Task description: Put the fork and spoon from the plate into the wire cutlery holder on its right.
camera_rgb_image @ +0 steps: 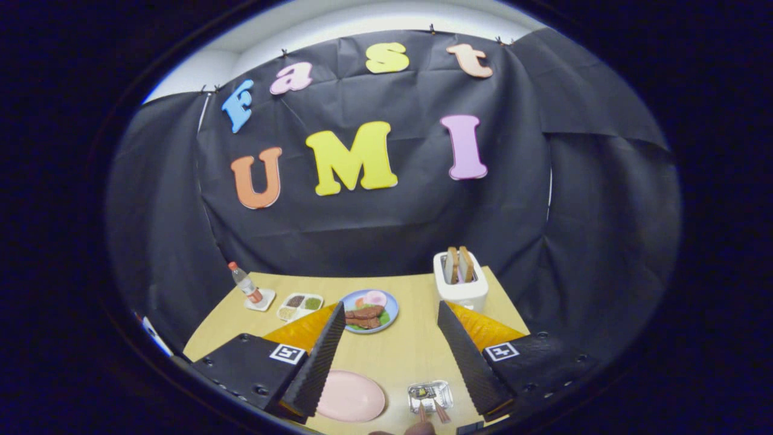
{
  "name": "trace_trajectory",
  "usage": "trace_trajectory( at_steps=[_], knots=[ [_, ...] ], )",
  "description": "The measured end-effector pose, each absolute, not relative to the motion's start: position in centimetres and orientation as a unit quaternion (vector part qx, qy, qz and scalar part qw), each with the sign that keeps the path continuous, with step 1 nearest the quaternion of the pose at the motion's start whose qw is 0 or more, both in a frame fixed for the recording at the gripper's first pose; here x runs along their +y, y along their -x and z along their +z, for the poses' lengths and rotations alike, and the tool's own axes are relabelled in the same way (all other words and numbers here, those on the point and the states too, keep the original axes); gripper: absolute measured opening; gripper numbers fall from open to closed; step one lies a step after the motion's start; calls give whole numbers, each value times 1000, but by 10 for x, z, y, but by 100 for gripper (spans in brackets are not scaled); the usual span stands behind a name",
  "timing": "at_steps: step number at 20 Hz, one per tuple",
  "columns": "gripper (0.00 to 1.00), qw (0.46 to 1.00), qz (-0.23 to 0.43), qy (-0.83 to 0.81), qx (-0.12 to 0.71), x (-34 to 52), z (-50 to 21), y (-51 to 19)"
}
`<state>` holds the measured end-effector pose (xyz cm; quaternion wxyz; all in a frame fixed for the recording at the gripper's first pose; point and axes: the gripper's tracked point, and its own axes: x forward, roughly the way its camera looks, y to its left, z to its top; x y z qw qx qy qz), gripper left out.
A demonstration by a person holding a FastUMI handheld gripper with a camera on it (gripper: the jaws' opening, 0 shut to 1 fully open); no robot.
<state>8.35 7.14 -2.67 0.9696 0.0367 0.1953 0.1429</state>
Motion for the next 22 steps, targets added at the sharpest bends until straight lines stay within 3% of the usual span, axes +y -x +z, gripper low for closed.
trace_trajectory(
  at_steps=[9, 22],
  knots=[
    [92, 986, 155, -28, 62, 63, 29, -39],
    [92, 987, 133, -56, 68, 49, 23, -22]
  ],
)
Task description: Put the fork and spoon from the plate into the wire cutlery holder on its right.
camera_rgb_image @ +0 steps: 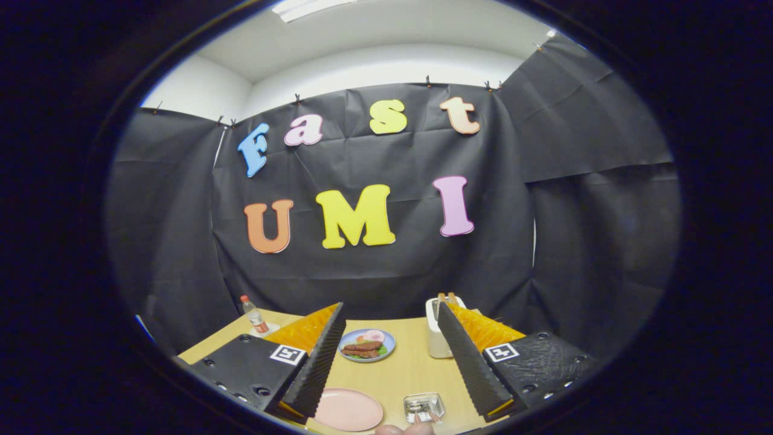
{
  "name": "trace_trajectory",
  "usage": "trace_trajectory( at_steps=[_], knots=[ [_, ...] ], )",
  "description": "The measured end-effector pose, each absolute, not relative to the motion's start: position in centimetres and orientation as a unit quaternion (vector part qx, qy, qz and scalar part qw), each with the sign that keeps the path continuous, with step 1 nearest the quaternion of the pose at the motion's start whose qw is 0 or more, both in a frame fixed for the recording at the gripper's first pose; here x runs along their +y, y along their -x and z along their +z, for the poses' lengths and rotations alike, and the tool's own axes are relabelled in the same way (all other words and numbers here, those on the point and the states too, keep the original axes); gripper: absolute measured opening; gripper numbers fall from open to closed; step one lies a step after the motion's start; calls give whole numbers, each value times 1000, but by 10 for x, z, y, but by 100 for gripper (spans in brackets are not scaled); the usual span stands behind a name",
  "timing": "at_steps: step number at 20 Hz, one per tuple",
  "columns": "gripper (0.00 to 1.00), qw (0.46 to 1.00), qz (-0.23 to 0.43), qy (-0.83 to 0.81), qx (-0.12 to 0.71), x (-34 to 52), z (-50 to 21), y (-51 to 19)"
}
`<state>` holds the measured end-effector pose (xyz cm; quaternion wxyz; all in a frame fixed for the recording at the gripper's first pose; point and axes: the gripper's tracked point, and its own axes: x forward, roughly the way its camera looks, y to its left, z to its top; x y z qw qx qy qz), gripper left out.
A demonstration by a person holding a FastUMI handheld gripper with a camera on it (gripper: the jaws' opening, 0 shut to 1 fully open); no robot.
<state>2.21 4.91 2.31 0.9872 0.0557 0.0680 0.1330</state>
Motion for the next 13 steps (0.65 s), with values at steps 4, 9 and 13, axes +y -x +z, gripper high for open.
trace_trajectory(
  at_steps=[4, 9, 13],
  knots=[
    [92, 987, 135, -54, 67, 53, 24, -19],
    [92, 986, 139, -53, 71, 60, 22, -18],
    [92, 986, 139, -57, 74, 63, 22, -19]
  ],
)
